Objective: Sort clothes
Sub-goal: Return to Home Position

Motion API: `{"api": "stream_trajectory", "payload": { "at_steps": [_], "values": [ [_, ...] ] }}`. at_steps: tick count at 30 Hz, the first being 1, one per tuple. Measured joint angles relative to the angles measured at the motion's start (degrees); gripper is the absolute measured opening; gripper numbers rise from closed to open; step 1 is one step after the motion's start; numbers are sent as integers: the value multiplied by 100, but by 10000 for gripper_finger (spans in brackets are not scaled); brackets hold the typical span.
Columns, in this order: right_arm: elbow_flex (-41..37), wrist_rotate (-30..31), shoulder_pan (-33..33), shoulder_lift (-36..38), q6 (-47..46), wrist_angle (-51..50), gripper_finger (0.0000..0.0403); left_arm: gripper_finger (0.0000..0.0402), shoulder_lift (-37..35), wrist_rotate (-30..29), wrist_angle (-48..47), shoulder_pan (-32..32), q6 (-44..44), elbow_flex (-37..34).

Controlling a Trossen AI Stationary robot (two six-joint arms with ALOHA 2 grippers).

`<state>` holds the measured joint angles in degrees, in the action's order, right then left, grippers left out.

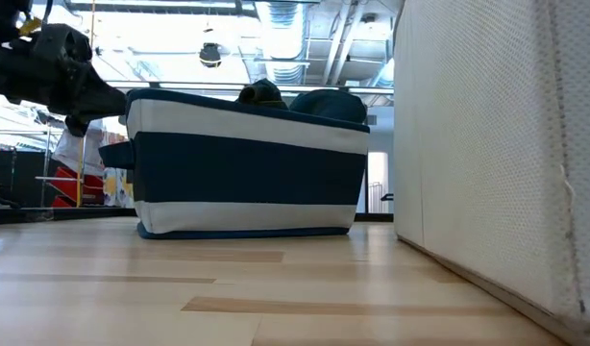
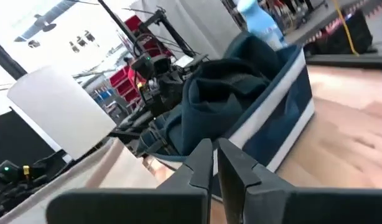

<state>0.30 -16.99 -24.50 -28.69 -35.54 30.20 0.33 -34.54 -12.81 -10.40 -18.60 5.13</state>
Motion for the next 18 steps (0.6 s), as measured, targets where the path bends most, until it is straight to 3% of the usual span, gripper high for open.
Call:
{"api": "stream_trajectory", "payload": {
  "at_steps": [4,9,18],
  "values": [
    [0,9,1,2,-38,-311,42,10,52,-193,-40,-1,-180,4],
    [0,41,1,4,-69,-857,42,9,54,-193,-47,-2,305,4],
    [-2,46,1,7,-89,-1979,42,8,54,-195,-51,-2,384,0]
  ]
}}
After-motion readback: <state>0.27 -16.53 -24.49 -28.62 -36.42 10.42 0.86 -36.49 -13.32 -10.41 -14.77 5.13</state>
